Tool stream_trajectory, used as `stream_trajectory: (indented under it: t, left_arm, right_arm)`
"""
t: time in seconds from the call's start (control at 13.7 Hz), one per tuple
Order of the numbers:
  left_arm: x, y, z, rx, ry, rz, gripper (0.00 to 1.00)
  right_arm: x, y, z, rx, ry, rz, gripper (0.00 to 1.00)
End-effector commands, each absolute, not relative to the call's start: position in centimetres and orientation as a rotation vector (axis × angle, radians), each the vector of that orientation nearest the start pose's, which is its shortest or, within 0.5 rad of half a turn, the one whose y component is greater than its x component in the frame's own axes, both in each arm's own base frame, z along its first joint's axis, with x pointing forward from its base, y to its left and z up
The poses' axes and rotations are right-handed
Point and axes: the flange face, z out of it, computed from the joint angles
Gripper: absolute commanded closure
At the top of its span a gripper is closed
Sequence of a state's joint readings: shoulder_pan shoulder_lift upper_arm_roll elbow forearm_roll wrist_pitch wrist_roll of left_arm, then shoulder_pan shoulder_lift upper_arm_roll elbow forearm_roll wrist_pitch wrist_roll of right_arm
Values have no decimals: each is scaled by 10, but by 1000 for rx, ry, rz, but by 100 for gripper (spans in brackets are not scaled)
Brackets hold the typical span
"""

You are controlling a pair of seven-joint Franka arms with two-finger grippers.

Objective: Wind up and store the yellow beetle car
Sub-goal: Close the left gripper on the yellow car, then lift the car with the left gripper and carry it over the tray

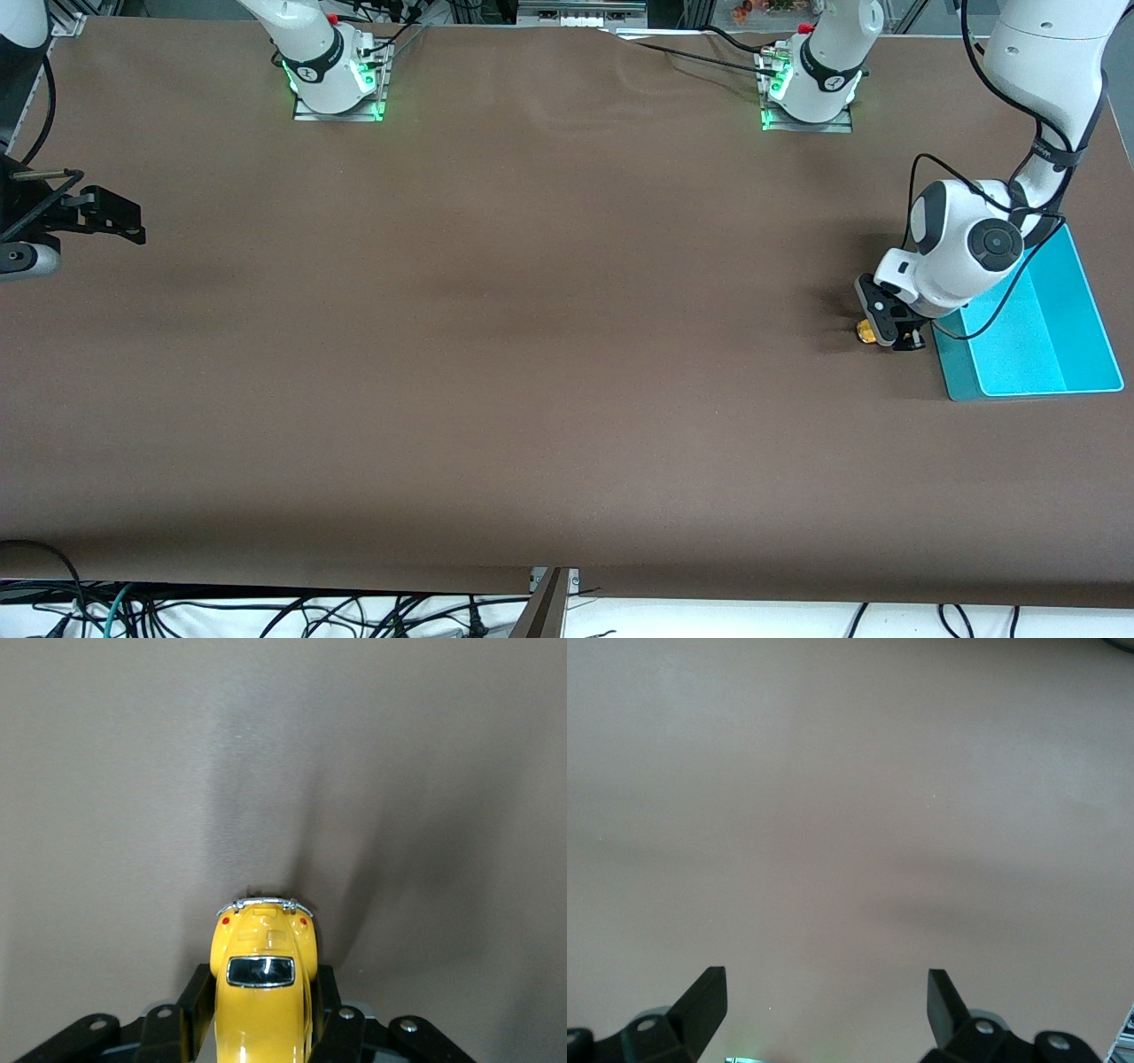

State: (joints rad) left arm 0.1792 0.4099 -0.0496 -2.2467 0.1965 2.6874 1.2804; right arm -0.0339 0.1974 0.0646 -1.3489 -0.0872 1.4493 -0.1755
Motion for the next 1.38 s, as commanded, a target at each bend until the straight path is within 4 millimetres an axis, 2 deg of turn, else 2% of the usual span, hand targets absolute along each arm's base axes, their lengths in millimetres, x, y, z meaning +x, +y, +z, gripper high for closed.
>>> stream_trajectory:
  t: [0.0, 0.22, 0.29, 0.44, 0.65, 0.73, 0.87, 1.02, 1.16, 1.31]
  left_arm:
    - [547, 68, 220, -2381, 1850, 3, 100]
    - [562, 68, 266, -2403, 1831, 61, 100]
    - [571, 59, 284, -2442, 1833, 84, 100]
    - [584, 55, 317, -2580, 1798, 110, 100]
    - [590, 56, 347, -2677, 1773, 114, 100]
    - [588, 64, 352, -2688, 1768, 134, 100]
    - [580, 94, 353, -2708, 1740, 165, 100]
    - [577, 111, 352, -2628, 1830, 189, 100]
    - [571, 136, 353, -2602, 1826, 222, 100]
    - [561, 166, 345, -2617, 1812, 228, 100]
  right_arm:
    - [596, 10, 607, -3208, -312, 171, 0]
    - [596, 13, 607, -3211, -317, 171, 0]
    - [596, 12, 607, -3209, -315, 171, 0]
    - [596, 14, 607, -3210, -315, 170, 0]
    - [597, 13, 607, -3211, -307, 168, 0]
    - [597, 13, 607, -3209, -307, 168, 0]
    - [597, 13, 607, -3207, -305, 165, 0]
    - [597, 8, 608, -3207, -291, 163, 0]
    - [597, 5, 608, -3207, -278, 165, 0]
    - [597, 3, 608, -3207, -273, 166, 0]
